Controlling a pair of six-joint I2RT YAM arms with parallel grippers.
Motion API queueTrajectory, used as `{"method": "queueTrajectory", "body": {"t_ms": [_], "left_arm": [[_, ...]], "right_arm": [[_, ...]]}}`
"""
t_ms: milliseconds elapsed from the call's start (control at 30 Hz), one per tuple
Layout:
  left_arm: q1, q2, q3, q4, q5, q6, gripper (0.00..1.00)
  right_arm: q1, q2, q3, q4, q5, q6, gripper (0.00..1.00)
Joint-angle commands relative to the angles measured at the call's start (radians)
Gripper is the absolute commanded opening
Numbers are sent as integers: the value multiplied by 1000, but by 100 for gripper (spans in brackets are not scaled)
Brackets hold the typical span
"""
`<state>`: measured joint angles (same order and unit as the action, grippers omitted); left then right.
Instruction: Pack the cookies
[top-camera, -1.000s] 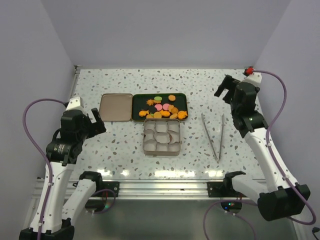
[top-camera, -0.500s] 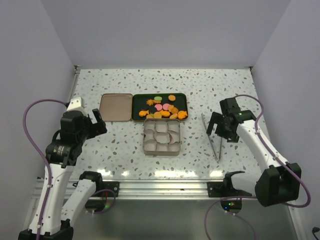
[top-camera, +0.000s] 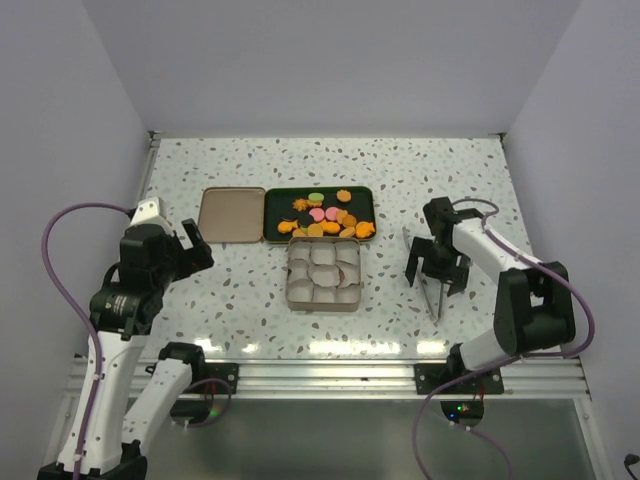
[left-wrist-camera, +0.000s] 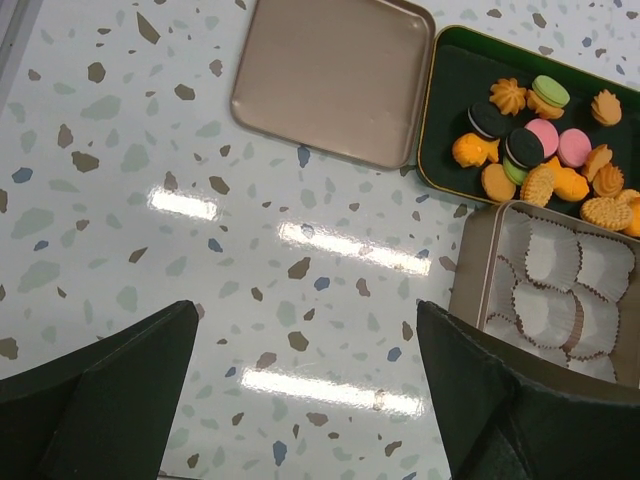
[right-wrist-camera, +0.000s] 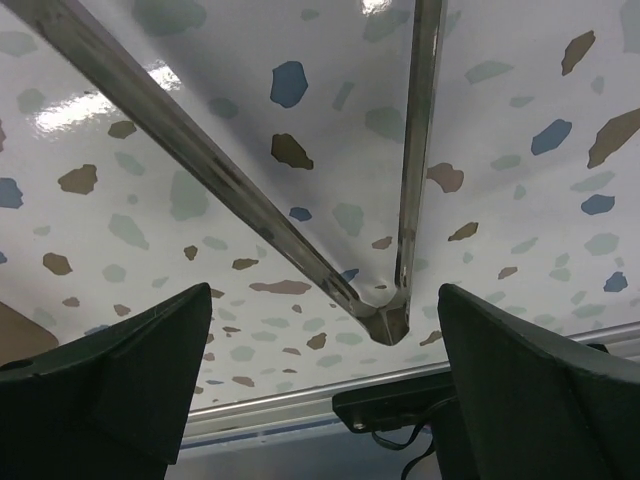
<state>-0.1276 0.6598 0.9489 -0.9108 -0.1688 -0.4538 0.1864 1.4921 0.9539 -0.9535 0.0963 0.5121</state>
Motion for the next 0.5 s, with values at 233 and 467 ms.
{"method": "queueTrajectory", "body": {"t_ms": [233, 467], "left_arm": [[-7, -16, -22, -13, 5, -45, 96], [-7, -3, -59, 16, 28, -75, 95]], "right_arm": [[-25, 92, -20, 137, -4, -49, 99], [-61, 169, -9, 232, -7, -60, 99]]}}
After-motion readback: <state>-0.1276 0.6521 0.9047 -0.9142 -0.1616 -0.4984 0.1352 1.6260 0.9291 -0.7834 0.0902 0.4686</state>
